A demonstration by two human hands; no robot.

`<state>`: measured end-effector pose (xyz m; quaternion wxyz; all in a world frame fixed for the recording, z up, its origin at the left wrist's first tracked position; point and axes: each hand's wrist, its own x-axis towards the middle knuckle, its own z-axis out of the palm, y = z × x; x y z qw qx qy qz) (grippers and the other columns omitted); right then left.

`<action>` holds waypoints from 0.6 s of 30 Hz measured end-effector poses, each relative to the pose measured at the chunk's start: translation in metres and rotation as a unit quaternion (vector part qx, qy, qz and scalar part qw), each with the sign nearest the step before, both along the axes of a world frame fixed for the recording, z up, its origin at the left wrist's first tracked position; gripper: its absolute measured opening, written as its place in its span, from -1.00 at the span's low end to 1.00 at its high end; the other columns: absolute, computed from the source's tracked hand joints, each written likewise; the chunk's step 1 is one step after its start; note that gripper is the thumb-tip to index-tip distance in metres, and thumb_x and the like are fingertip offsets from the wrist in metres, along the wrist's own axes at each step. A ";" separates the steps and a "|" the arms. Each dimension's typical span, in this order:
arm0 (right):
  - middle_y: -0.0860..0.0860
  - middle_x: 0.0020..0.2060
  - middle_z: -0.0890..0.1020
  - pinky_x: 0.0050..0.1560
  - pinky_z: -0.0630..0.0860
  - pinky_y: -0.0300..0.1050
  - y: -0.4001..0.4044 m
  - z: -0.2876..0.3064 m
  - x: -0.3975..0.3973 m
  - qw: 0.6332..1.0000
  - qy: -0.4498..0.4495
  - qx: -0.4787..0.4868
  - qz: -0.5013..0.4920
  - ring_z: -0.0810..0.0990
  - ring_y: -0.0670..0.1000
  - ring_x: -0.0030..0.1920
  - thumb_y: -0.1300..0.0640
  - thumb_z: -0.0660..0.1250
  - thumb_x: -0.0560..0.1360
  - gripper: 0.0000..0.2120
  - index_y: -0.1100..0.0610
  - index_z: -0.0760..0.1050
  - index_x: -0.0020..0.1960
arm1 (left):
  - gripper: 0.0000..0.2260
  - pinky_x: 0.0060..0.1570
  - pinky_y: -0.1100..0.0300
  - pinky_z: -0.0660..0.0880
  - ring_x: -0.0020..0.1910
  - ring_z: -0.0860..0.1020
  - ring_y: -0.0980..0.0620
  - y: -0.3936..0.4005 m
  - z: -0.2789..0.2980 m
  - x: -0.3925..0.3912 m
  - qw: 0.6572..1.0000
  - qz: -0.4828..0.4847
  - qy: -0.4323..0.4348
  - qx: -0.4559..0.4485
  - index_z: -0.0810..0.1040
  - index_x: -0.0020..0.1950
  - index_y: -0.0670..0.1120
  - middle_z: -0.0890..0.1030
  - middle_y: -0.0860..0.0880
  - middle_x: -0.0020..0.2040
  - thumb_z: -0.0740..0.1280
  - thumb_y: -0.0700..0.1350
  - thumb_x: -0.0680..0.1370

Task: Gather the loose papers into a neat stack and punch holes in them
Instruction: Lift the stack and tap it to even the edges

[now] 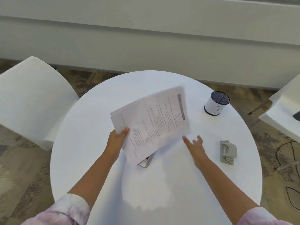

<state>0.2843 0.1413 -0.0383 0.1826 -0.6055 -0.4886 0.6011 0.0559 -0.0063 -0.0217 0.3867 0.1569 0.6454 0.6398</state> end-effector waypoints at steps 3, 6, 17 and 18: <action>0.03 0.30 0.40 0.31 0.29 -0.06 -0.012 -0.007 -0.003 0.982 0.125 -0.140 -0.009 0.39 0.02 0.30 -0.21 0.46 0.28 -0.27 0.01 0.27 0.33 | -0.87 -0.17 0.17 0.59 -0.08 0.62 0.03 0.000 -0.001 0.010 0.998 -0.005 -0.054 0.029 0.52 0.07 -0.02 0.64 0.00 -0.04 0.27 -0.13 0.54; 0.17 0.39 0.36 0.34 0.37 -0.01 -0.022 -0.003 -0.012 0.930 0.281 -0.236 -0.014 0.39 0.13 0.36 -0.03 0.34 0.45 -0.43 0.12 0.29 0.39 | -0.86 -0.21 0.23 0.58 -0.10 0.63 0.10 0.000 -0.006 0.024 0.994 0.001 -0.097 0.049 0.52 0.07 -0.01 0.67 0.06 -0.09 0.26 -0.16 0.54; 0.02 0.07 0.61 0.14 0.53 0.06 0.003 0.032 -0.017 0.982 0.143 0.084 0.087 0.57 0.09 0.12 0.29 0.27 0.50 -0.69 0.12 0.45 0.23 | -0.76 -0.20 0.19 0.58 -0.06 0.61 0.04 -0.011 -0.006 0.008 0.991 0.016 -0.123 0.054 0.53 0.16 -0.02 0.66 0.01 0.01 0.29 -0.21 0.52; 0.04 0.08 0.61 0.13 0.54 0.05 0.006 0.037 -0.015 0.980 0.131 0.103 0.107 0.58 0.09 0.11 0.27 0.27 0.50 -0.68 0.14 0.45 0.25 | -0.76 -0.19 0.20 0.56 -0.09 0.60 0.04 -0.012 -0.004 0.003 0.994 0.006 -0.107 0.036 0.54 0.17 0.00 0.65 0.00 0.01 0.29 -0.19 0.52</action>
